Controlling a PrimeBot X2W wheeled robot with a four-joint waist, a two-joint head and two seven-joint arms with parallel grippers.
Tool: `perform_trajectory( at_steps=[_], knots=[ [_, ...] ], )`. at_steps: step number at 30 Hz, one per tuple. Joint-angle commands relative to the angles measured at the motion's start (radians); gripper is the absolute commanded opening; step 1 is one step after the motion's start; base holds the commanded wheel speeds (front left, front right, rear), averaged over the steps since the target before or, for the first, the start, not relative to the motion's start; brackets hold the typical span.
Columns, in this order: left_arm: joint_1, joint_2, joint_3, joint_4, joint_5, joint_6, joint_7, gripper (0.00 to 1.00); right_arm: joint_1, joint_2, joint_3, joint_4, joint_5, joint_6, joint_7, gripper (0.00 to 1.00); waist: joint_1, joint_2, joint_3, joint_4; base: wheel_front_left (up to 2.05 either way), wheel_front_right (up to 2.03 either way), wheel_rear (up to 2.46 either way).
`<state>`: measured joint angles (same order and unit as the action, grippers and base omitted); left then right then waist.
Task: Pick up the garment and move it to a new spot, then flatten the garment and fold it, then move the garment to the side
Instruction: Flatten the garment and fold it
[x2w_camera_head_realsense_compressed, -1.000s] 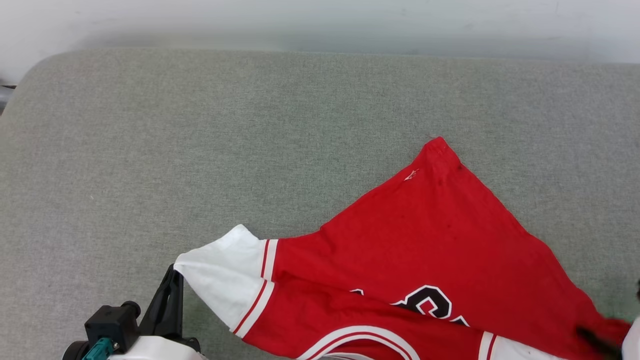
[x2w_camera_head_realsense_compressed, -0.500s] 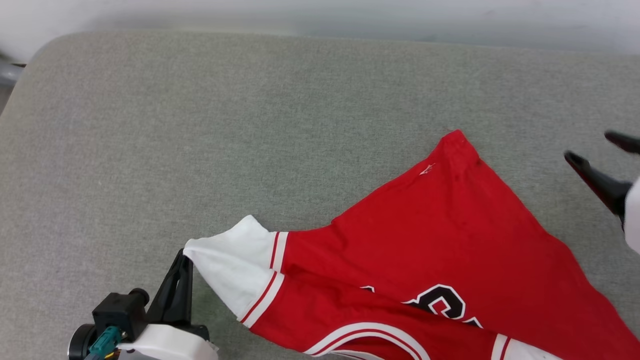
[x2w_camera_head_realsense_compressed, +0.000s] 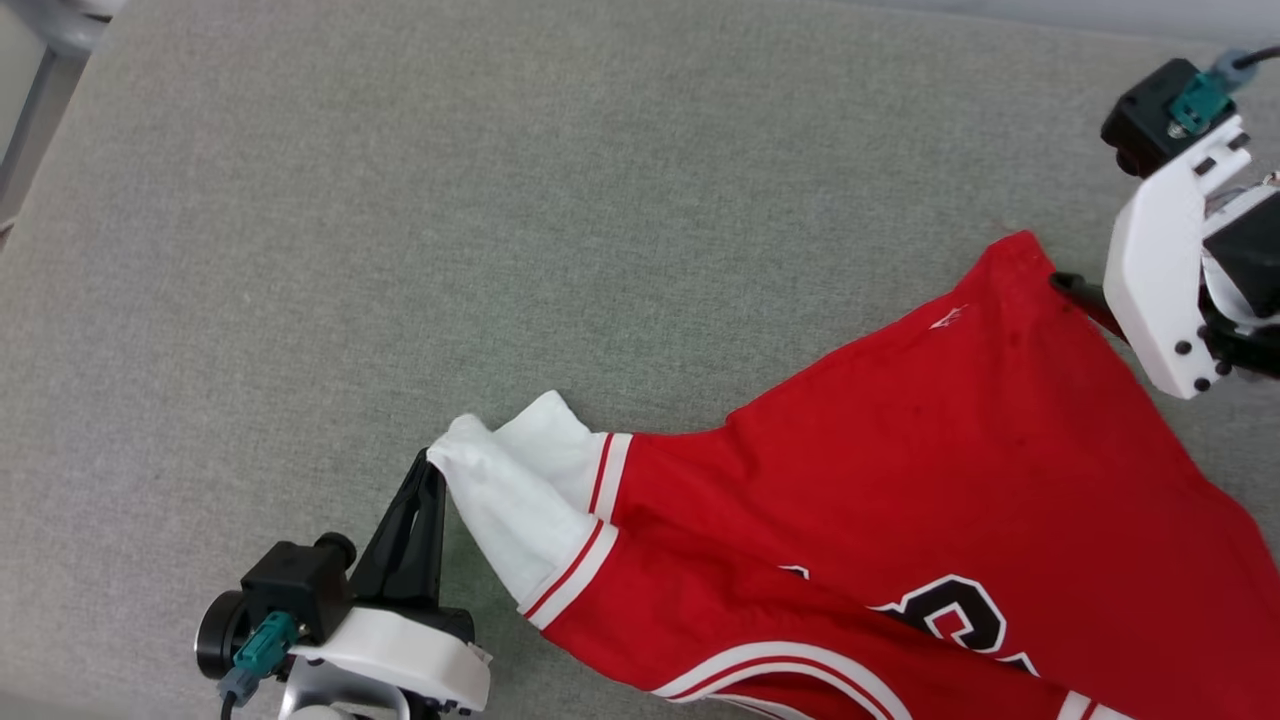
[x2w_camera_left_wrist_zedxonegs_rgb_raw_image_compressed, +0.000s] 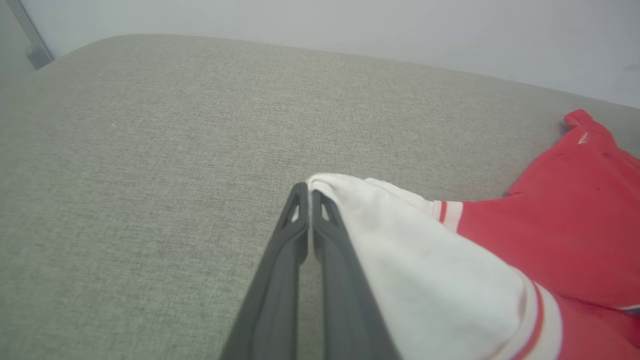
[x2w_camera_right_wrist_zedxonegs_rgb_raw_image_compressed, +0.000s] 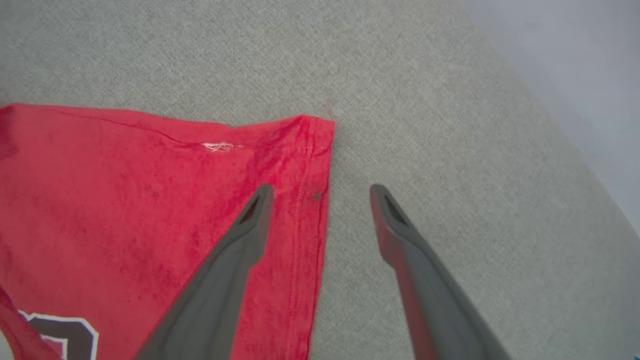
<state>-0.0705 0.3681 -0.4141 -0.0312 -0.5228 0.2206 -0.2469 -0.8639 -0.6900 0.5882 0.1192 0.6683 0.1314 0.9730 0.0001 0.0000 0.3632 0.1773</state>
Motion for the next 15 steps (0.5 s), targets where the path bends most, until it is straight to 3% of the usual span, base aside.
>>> perform_trajectory(
  at_steps=[1,9,15],
  knots=[
    [-0.021,-0.005,-0.002,0.003,0.005,-0.004,-0.006,0.0,-0.032,0.004,0.024,0.024,-0.004,-0.002,0.006,1.0,-0.0001,0.0,0.027,0.019,0.0,0.0,0.0],
    [-0.081,-0.041,-0.022,0.028,0.019,-0.025,-0.012,0.0,-0.141,-0.004,0.189,0.185,-0.004,-0.001,-0.011,1.0,-0.0001,0.0,0.096,0.07,0.0,0.0,0.0],
    [-0.103,-0.059,-0.023,0.052,0.022,-0.038,-0.015,0.0,-0.112,-0.006,0.356,0.277,0.025,-0.001,-0.004,1.0,-0.0001,0.0,0.119,0.085,0.0,0.0,0.0]
  ],
)
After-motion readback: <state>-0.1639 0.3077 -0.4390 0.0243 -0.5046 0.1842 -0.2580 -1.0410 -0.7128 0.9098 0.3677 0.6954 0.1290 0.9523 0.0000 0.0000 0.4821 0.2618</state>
